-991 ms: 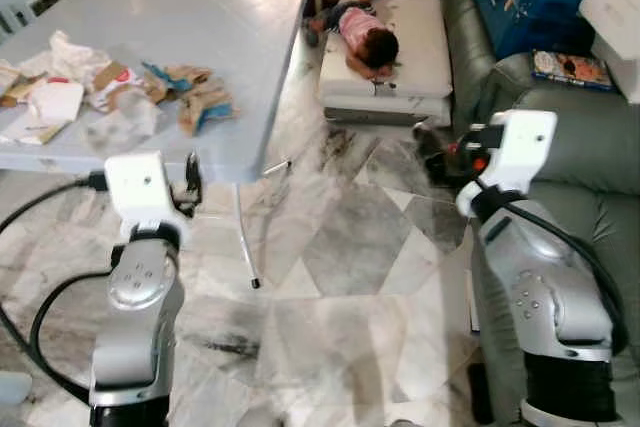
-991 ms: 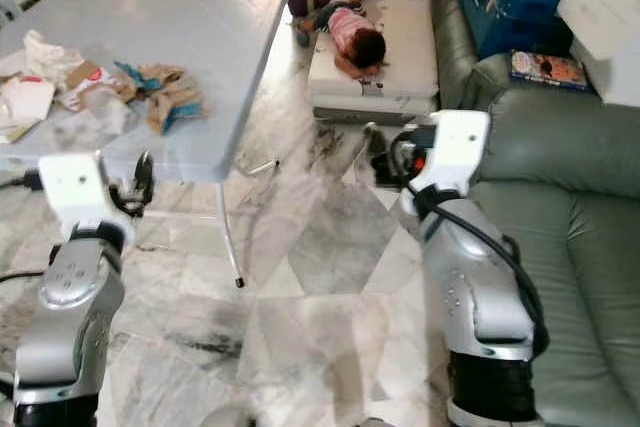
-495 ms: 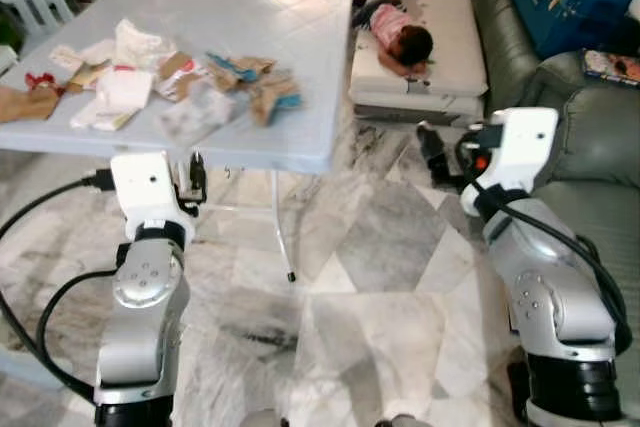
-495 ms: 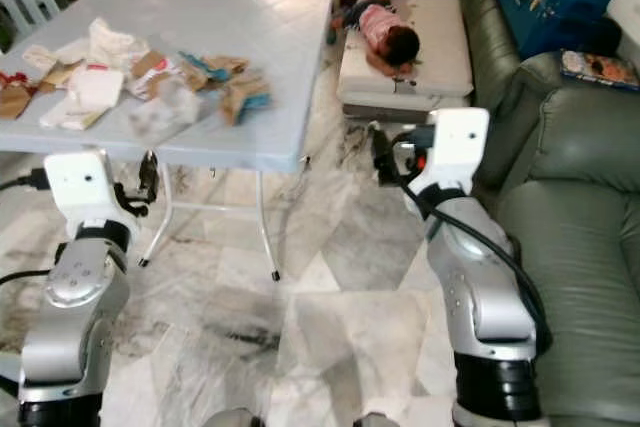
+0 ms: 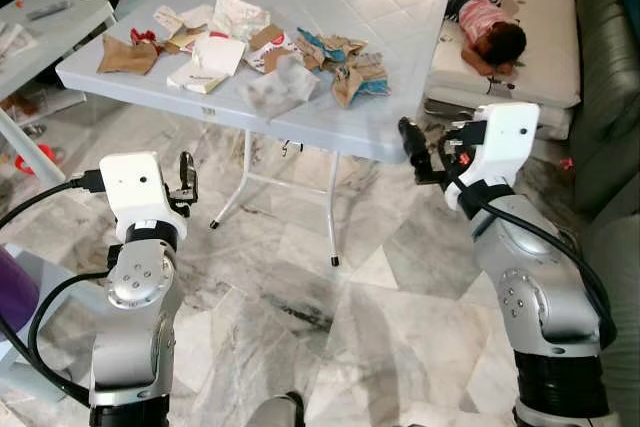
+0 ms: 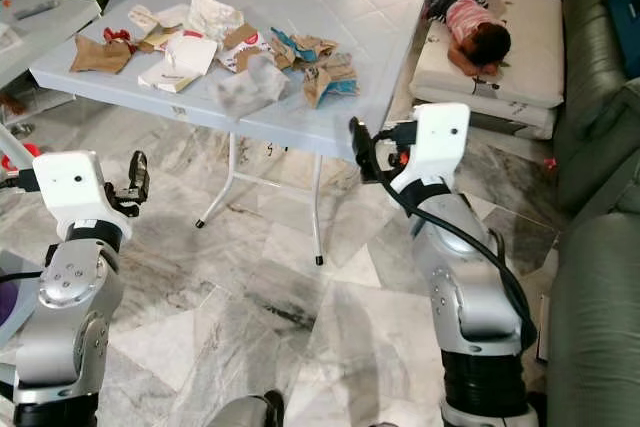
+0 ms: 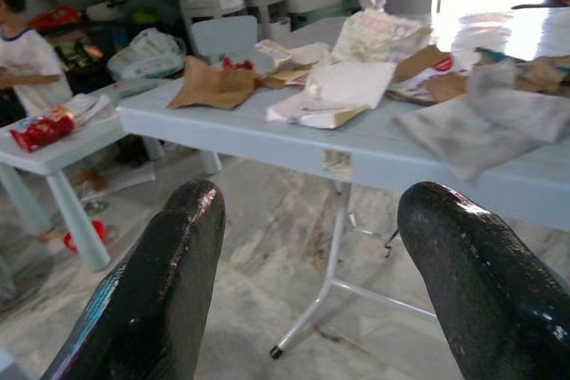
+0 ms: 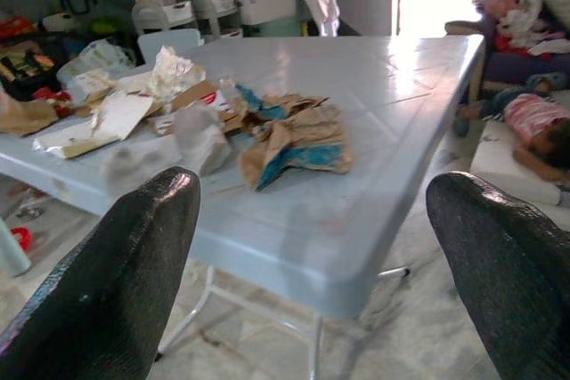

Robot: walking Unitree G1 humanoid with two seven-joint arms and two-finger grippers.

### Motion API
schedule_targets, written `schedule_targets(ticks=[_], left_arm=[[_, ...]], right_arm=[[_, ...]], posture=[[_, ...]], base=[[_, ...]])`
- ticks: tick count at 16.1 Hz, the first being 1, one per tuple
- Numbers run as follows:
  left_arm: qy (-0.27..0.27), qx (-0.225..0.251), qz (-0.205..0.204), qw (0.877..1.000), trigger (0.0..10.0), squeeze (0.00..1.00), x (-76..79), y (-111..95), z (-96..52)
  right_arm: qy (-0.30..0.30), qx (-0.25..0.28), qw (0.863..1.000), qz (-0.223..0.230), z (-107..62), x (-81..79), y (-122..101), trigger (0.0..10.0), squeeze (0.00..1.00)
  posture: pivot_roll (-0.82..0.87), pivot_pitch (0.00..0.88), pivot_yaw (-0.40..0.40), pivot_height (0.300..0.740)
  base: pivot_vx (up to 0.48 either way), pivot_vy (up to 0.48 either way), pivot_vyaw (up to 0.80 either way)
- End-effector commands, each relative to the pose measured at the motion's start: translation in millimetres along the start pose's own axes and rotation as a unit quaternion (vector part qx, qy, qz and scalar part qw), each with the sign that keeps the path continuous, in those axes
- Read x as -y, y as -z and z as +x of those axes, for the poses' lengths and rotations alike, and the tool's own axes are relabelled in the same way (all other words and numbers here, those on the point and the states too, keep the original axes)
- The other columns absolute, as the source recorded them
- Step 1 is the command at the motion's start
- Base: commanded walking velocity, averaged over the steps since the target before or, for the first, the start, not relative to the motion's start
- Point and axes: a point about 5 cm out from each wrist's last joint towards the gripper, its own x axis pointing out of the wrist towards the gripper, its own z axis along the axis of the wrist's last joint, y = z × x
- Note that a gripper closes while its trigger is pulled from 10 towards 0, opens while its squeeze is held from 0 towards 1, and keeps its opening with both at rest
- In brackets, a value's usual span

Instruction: Picking trash to rubbish bin

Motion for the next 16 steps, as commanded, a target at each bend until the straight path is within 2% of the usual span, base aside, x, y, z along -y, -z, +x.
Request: schedule_targets(ticks=[1,4,5,6,7,8,11,12,16], left_arm=[[0.007,0.011,0.001,1.0,10.0,0.0,2.4,-5,0.2],[0.016,0.027,0.001,0.999,10.0,0.0,7.3,-9,-0.6],[0.02,0.034,-0.003,0.999,10.0,0.72,9.5,-10,-1.9],[0.024,0.034,-0.014,0.999,10.0,1.0,10.4,-11,-2.3],[0.027,0.037,-0.016,0.999,10.0,1.0,10.9,-11,-2.5],[0.026,0.049,-0.002,0.998,10.0,1.0,11.0,-13,-3.0],[0.022,0.042,0.001,0.999,10.0,1.0,11.4,-12,-2.4],[0.023,0.037,-0.006,0.999,10.0,0.0,11.9,-10,-2.2],[0.035,0.038,-0.033,0.998,10.0,0.0,15.7,-12,-1.6]], right_arm=[[0.008,0.012,1.0,-0.003,-0.8,3.7,-4,10.0,0.0],[0.007,0.037,0.999,-0.023,0.5,3.4,-11,10.0,0.0],[-0.003,0.047,0.999,-0.013,0.5,1.5,-13,10.0,0.81],[-0.006,0.051,0.999,-0.012,0.5,0.4,-14,10.0,1.0],[-0.005,0.052,0.999,-0.017,0.6,-0.1,-14,10.0,1.0],[-0.004,0.052,0.998,-0.021,0.6,-0.9,-14,10.0,1.0],[-0.002,0.048,0.999,-0.025,0.5,-1.1,-12,10.0,1.0],[-0.007,0.047,0.999,-0.025,0.2,-2.3,-11,10.0,0.0],[-0.026,0.049,0.998,-0.03,-1.1,-8.6,-9,10.0,0.0]], posture=[[0.06,0.151,0.006,0.74],[0.06,0.152,0.006,0.74],[0.06,0.152,0.006,0.74],[0.06,0.152,0.007,0.74],[0.06,0.152,0.007,0.74],[0.06,0.151,0.007,0.74],[0.06,0.151,0.007,0.74],[0.06,0.151,0.007,0.74],[0.06,0.157,0.005,0.74]], base=[[0.0,0.0,0.0],[0.0,0.0,0.0],[0.0,0.0,0.0],[0.0,0.0,0.0],[0.0,0.0,0.0],[0.0,0.0,0.0],[0.0,0.0,0.0],[0.0,0.0,0.0],[0.0,0.0,0.0]])
